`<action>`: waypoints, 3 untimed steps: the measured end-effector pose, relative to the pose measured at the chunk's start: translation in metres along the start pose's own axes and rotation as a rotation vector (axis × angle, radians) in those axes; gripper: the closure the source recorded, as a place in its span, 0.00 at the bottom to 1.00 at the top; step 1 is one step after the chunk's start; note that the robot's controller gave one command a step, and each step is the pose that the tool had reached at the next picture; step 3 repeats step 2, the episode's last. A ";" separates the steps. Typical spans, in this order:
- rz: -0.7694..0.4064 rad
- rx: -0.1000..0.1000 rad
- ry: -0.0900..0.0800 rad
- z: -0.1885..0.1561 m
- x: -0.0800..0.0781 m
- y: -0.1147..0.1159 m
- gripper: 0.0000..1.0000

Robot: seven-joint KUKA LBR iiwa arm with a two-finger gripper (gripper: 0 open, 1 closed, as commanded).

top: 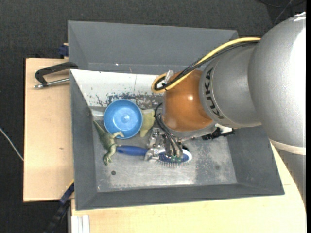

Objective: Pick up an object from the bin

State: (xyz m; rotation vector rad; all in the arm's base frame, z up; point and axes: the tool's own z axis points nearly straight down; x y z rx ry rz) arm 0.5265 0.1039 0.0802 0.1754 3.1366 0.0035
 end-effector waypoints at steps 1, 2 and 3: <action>-0.015 -0.004 -0.010 -0.094 -0.014 0.026 1.00; -0.019 -0.002 -0.007 -0.131 -0.015 0.043 1.00; -0.019 -0.002 -0.007 -0.131 -0.015 0.043 1.00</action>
Offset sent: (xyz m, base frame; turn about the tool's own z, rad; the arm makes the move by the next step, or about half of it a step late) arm 0.0140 0.0209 0.0886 -0.0116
